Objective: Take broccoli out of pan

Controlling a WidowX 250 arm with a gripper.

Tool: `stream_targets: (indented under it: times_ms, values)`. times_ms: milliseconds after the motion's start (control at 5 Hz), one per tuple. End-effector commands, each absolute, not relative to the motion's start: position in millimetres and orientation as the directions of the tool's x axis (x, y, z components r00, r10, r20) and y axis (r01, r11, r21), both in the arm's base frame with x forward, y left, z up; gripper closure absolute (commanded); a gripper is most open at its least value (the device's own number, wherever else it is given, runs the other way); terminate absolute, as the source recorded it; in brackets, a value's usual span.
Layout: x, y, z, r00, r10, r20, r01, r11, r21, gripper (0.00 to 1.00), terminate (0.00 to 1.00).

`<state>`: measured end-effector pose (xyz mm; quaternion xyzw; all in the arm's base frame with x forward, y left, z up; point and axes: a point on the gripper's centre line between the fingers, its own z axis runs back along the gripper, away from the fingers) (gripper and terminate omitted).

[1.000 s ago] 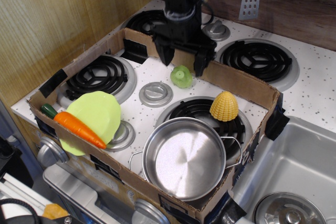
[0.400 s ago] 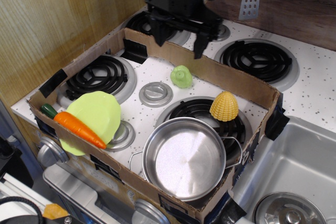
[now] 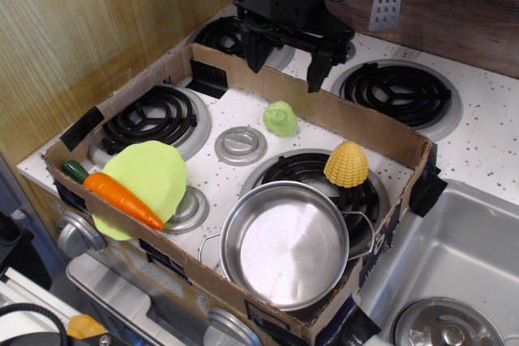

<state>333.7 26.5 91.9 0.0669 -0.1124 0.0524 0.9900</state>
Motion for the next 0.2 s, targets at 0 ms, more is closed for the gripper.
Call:
stream_targets:
  times_ms: [0]
  values:
    - [347.5,16.2,120.5,0.949,0.089,0.304,-0.129,0.985,0.114,0.0,1.0]
